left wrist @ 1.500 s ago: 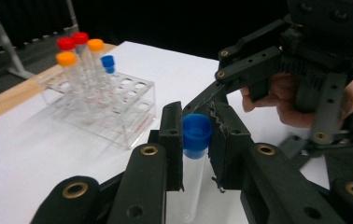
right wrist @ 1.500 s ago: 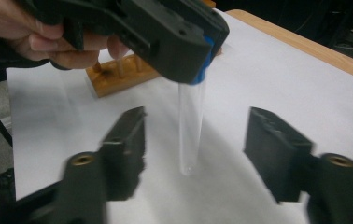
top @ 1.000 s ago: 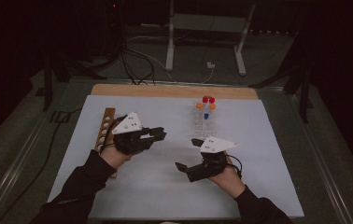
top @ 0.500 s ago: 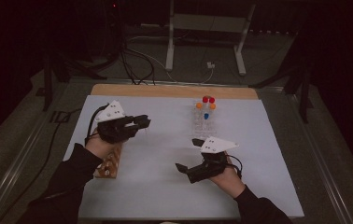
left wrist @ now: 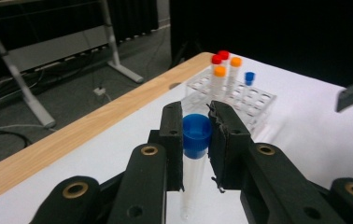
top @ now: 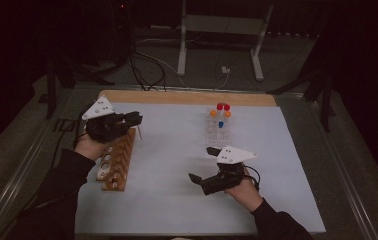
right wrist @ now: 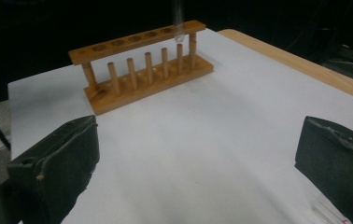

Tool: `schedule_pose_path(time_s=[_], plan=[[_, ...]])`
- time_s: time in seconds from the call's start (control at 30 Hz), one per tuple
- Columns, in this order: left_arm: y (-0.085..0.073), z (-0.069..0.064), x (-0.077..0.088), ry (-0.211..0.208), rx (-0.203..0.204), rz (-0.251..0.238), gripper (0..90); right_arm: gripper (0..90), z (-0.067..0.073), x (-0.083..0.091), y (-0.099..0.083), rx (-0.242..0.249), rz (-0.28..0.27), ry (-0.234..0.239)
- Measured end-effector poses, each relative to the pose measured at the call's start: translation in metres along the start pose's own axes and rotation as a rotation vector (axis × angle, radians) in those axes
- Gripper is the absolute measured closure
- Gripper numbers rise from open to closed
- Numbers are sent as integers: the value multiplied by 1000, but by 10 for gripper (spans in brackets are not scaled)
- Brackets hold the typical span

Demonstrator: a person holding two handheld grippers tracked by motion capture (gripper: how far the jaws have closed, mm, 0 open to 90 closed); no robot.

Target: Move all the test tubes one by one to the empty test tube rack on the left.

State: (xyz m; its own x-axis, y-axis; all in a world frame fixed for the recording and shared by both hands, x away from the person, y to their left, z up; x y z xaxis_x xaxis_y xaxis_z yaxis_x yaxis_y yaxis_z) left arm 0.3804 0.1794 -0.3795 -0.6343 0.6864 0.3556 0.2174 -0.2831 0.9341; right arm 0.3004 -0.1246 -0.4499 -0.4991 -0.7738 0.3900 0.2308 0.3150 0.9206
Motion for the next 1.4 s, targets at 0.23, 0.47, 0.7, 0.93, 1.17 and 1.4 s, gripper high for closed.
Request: schedule_pose_path(time_s=[0.23,0.47,0.7,0.93,1.17,1.4], plan=[[1,21,10,53,18,4,774,0,-1,-1,-1,9,3,-2],[1,42,21,114,37,0,775,0,-1,-2,-1,15,7,2],[0,62,26,166,58,-1,774,0,-2,-2,-2,10,8,9],[-11,76,20,204,80,3,774,0,-2,-2,-3,14,8,11],[-27,85,12,237,101,20,774,0,-2,-3,-4,24,16,8],[-43,92,7,252,128,36,774,0,-3,-3,-4,19,15,13]])
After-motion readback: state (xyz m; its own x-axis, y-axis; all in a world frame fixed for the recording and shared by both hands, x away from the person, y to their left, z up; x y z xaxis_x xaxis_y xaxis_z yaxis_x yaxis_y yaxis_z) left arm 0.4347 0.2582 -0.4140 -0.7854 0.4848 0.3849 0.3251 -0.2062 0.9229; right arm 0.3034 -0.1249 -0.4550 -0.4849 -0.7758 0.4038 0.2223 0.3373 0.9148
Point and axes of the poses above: each handheld gripper's, and its own axes: x roughly backward along the jaws, y roughly out of its top, z roughly to its left, the point moved 4 cm from there along -x, roughly forward along the jaws, and after that the axes turned 1 degree about -z, right-handed, at the moved point
